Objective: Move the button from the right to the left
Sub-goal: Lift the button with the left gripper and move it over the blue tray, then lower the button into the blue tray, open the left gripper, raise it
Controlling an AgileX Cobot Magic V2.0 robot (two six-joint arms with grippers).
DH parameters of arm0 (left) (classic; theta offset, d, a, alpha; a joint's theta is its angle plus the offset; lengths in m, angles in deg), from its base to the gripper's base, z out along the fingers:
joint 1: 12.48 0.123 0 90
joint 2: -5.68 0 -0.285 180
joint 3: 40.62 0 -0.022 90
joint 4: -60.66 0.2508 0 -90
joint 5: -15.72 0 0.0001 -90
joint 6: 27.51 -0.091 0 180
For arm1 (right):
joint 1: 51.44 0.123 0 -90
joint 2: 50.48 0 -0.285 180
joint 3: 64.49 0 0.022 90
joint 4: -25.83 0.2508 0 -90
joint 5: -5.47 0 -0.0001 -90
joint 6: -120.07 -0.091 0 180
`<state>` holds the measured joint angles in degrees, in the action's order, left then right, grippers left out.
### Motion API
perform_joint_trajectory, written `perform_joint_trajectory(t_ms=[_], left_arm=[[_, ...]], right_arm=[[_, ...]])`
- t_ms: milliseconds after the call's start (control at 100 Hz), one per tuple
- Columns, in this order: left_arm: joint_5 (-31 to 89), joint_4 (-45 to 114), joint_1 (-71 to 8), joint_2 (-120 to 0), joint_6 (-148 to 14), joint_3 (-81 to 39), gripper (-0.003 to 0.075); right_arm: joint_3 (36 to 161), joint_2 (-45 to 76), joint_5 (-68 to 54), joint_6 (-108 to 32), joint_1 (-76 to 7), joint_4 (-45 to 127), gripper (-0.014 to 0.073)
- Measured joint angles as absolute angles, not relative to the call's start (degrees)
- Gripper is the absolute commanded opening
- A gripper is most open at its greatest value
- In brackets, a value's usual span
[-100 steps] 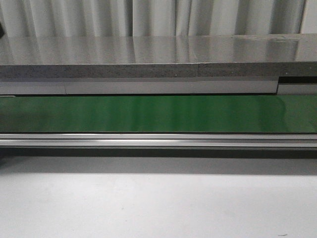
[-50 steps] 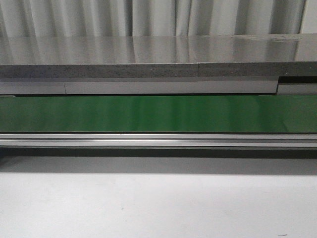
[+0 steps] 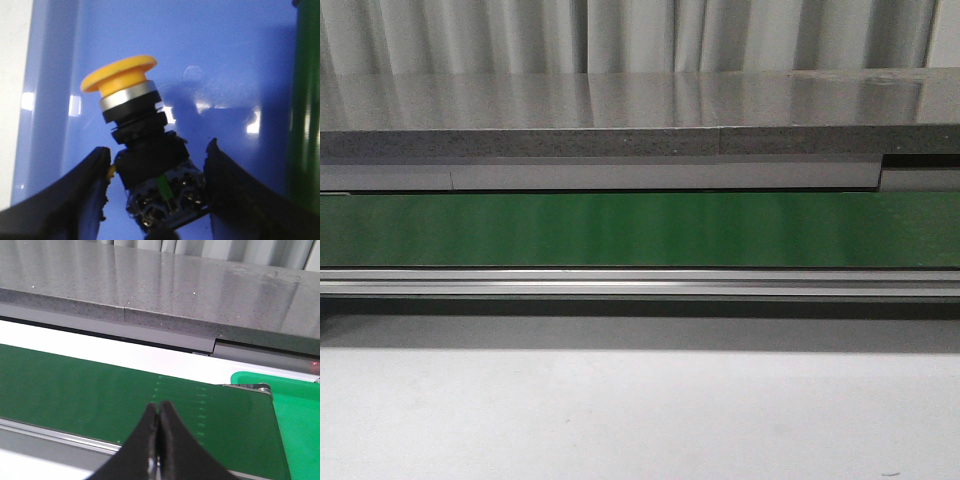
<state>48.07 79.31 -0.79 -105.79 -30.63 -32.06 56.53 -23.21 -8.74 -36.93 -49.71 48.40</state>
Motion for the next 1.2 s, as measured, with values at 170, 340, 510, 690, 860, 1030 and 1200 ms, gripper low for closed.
perform_joint_trajectory(t_ms=[170, 340, 510, 690, 860, 1030, 1200], left_arm=[[45.54, 76.19, -0.76, -108.90, -32.49, -32.06, 0.0215], [45.44, 75.43, -0.76, -110.66, -32.83, -32.06, 0.0222], [45.21, 75.41, -0.76, -111.04, -32.83, -32.06, 0.0410], [44.83, 75.51, -0.54, -111.04, -32.86, -32.06, 0.0489], [44.72, 76.16, -0.54, -111.04, -32.86, -32.23, 0.0489], [44.72, 77.00, -0.54, -110.06, -32.86, -32.23, 0.0489], [44.72, 77.37, -0.54, -104.90, -32.96, -32.23, 0.0488]], right_arm=[[56.53, -23.21, -8.74, -36.93, -49.71, 48.40, -0.0067], [56.53, -23.21, -8.74, -36.93, -49.71, 48.40, -0.0067], [56.53, -23.21, -8.74, -36.93, -49.71, 48.40, -0.0067], [56.53, -23.21, -8.74, -36.93, -49.71, 48.40, -0.0067], [56.53, -23.21, -8.74, -36.93, -49.71, 48.40, -0.0067], [56.53, -23.21, -8.74, -36.93, -49.71, 48.40, -0.0067], [56.53, -23.21, -8.74, -36.93, -49.71, 48.40, -0.0067]])
